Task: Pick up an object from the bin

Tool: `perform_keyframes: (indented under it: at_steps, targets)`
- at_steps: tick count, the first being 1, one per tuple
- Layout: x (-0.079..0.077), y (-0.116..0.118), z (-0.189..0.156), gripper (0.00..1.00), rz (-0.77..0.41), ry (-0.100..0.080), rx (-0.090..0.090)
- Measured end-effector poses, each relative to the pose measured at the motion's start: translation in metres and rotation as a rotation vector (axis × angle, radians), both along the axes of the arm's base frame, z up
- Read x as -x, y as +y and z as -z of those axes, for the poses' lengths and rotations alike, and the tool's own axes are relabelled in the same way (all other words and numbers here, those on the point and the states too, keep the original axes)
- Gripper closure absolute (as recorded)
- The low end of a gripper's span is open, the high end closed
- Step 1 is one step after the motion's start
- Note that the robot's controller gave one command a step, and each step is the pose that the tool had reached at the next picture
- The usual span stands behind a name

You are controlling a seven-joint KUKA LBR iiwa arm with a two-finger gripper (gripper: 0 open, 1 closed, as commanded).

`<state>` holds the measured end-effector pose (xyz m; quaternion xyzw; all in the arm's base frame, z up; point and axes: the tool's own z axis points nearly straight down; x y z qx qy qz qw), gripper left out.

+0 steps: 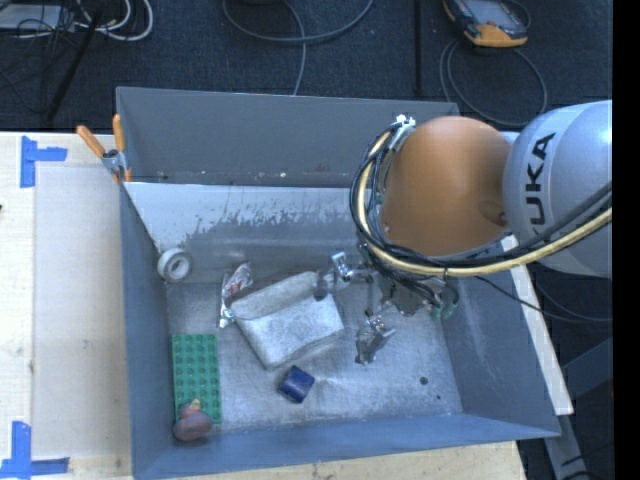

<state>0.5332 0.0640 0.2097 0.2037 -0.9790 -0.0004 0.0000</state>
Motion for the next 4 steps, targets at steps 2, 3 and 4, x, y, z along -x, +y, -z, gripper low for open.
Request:
perform_keyframes:
  at_steps: [2, 3, 4]
  targets:
    - [0.047, 0.015, 0.111, 0.0, 0.167, -0.008, 0.002]
    - [0.063, 0.054, 0.103, 0.0, 0.443, 0.001, -0.001]
    - [0.063, 0.053, 0.103, 1.0, 0.442, 0.001, 0.001]
